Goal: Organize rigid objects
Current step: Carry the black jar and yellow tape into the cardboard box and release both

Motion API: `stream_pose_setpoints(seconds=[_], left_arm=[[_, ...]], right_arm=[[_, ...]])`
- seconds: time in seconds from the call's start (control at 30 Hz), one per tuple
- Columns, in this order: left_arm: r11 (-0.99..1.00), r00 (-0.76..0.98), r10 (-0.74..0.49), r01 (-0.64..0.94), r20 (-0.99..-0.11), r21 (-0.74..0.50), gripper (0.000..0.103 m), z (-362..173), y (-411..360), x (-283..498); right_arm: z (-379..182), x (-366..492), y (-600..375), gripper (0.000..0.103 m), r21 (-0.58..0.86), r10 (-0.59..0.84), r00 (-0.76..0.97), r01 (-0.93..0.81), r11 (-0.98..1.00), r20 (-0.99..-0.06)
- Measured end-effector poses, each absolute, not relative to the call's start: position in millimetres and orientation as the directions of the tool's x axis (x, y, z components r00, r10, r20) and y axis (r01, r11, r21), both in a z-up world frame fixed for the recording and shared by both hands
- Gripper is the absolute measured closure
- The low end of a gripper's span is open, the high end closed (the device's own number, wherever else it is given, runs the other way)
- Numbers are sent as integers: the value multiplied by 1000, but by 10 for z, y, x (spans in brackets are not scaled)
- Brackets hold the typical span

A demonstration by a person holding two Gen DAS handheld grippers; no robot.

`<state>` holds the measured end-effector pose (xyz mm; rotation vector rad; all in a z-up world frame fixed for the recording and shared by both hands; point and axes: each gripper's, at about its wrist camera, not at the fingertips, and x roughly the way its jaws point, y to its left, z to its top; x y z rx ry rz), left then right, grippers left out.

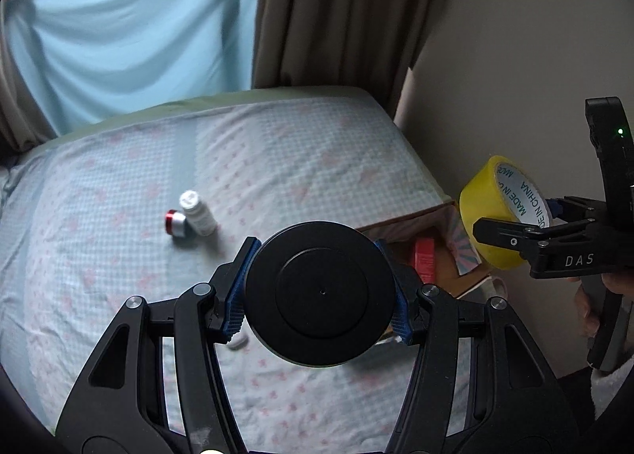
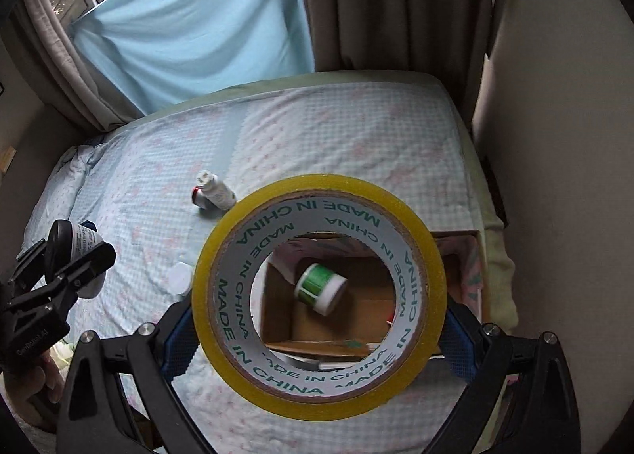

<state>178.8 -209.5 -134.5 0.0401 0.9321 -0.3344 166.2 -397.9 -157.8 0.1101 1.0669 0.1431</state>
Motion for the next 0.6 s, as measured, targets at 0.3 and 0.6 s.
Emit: stream_pose_setpoints(seconds=[0.3,0.6], left_arm=[[904,381,-304,405,-873,-138,49,-2060,-3133,2077],[881,212,-260,452,-942,-141,49,-3048,-3682,2437]], right_arm=[[-2238,1838,-4786,5,242,189,380,97,965,-906],[-3011,2032,-5210,5,402,300,320,325,856,-899]])
